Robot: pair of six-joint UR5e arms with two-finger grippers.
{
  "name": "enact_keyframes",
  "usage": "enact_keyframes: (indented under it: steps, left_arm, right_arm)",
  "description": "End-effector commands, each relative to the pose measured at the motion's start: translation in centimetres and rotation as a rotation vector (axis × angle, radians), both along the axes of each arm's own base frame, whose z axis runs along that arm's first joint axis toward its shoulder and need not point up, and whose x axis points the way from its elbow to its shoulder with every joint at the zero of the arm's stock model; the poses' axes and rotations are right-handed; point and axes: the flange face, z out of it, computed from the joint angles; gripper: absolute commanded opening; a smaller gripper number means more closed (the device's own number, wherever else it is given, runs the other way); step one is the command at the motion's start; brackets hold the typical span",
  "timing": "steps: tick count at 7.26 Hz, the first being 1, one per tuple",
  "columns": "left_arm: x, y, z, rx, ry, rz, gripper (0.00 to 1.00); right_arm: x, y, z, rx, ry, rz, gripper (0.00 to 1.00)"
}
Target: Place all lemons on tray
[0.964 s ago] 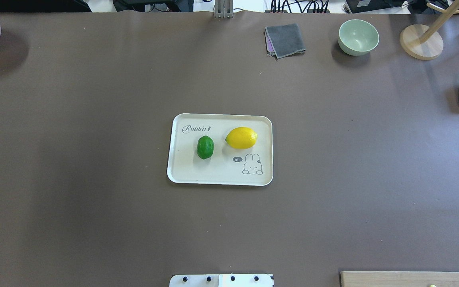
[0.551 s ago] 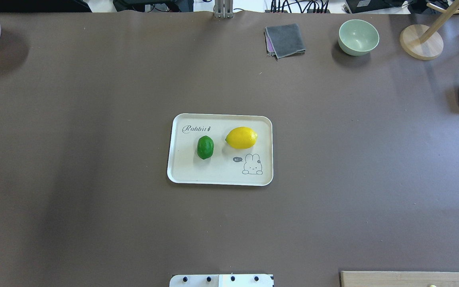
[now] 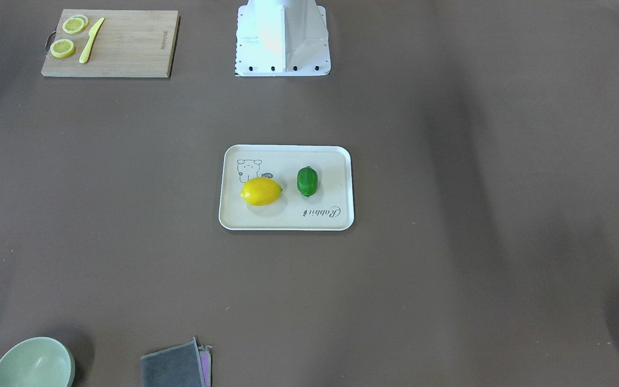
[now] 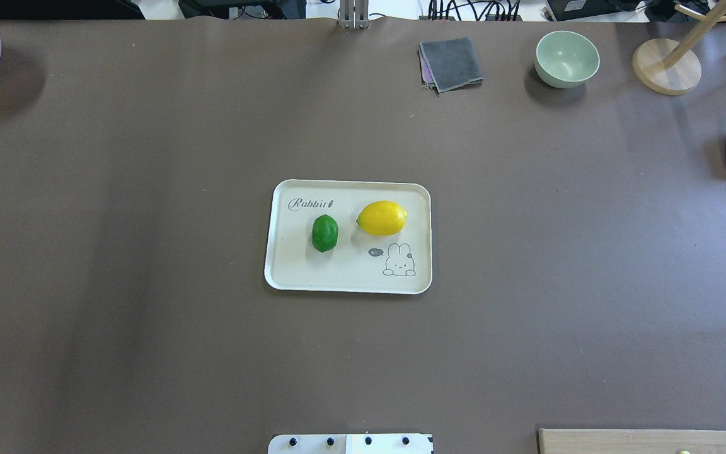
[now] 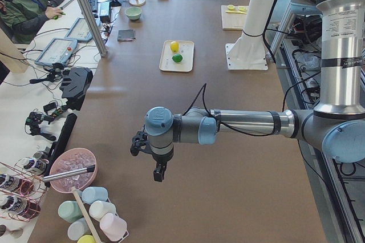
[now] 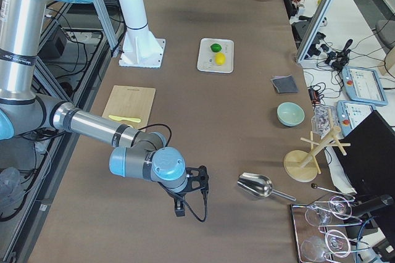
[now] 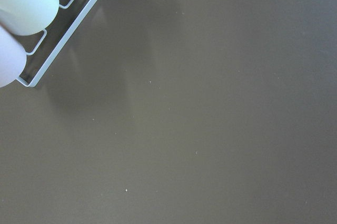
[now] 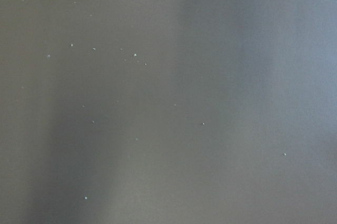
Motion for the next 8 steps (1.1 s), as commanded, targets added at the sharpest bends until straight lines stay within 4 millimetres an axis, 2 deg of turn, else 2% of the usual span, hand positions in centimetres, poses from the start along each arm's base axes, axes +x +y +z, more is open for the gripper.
enact_keyframes:
  steps: [1,2,8]
  left_arm:
    - [0.1,1.0,-1.8,0.03,0.005,-0.005,0.99]
    - [0.2,1.0,-3.3,0.059,0.034,-0.003,0.99]
    - [0.3,1.4,-3.4,0.078,0.021,0.009,0.99]
  right_arm:
    - [0.1,0.3,-6.7,-0.05,0.014,-0.008,1.0]
    - [0.1,0.6,-6.7,-0.042,0.016,-0.017,1.0]
    - [-0.3,1.0,-6.2,-0.056,-0.006,-0.019,1.0]
